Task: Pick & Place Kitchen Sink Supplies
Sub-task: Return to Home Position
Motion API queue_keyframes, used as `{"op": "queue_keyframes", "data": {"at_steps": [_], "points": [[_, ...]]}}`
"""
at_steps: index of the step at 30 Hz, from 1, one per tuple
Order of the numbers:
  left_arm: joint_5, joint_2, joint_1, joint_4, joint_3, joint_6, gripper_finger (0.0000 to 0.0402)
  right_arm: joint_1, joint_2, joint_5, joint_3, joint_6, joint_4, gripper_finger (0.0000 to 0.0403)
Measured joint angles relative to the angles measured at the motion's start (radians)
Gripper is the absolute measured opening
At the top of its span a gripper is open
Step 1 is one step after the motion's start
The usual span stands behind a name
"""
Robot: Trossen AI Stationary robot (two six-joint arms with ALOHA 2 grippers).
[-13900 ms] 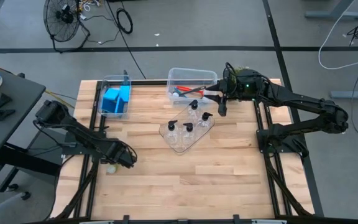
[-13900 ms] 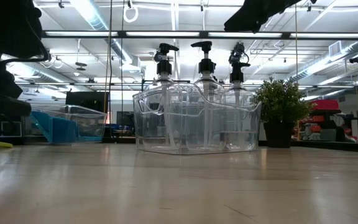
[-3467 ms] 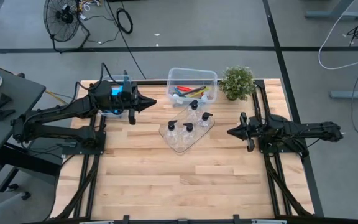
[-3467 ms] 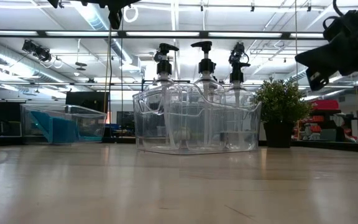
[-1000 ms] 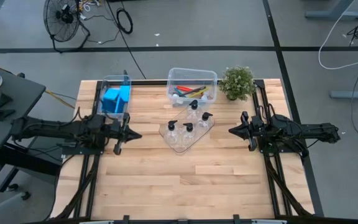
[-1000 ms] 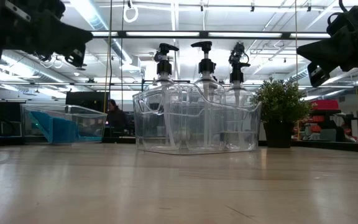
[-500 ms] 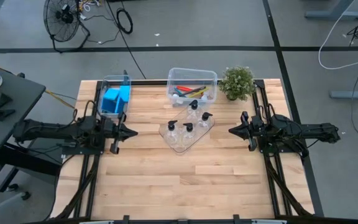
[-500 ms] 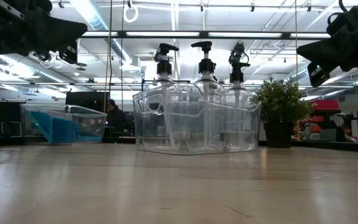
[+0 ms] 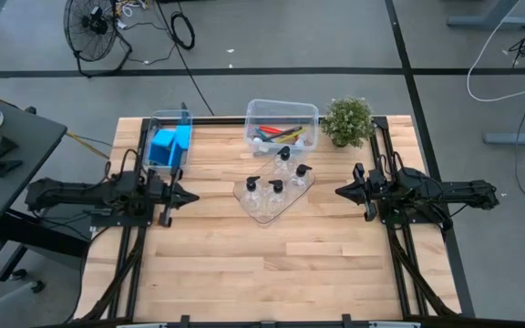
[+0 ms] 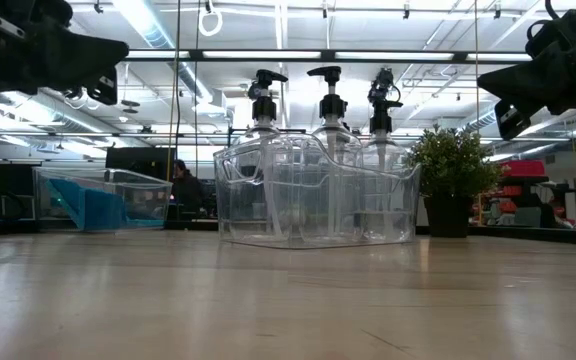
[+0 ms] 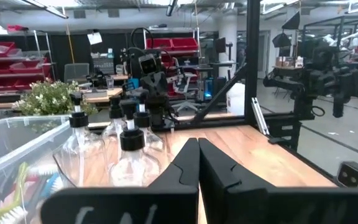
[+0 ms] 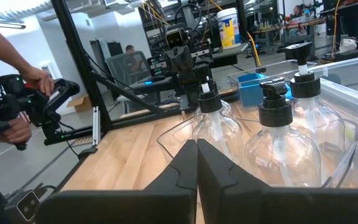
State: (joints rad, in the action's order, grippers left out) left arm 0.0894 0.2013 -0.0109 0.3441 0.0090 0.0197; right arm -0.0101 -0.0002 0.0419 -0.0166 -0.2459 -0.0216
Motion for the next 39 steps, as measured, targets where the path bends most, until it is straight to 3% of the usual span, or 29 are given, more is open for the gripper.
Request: {"op": "queue_keyframes", "data": {"at_steps": [13,27,35,39], "points": [[0.012,-0.161,0.000,-0.281,-0.001,0.017,0.0000,0.000,0.000,0.000,0.000,0.000,0.000,0.0004],[-0.015,-0.200,0.000,-0.315,0.000,0.013,0.0001,0.000,0.000,0.000,0.000,0.000,0.000,0.0004],[-0.071,-0.200,0.000,-0.328,0.000,-0.140,0.0022,0.000,0.000,0.000,0.000,0.000,0.000,0.0004],[-0.064,-0.200,0.000,-0.325,-0.001,-0.134,0.0023,0.000,0.000,0.000,0.000,0.000,0.000,0.0004]]}}
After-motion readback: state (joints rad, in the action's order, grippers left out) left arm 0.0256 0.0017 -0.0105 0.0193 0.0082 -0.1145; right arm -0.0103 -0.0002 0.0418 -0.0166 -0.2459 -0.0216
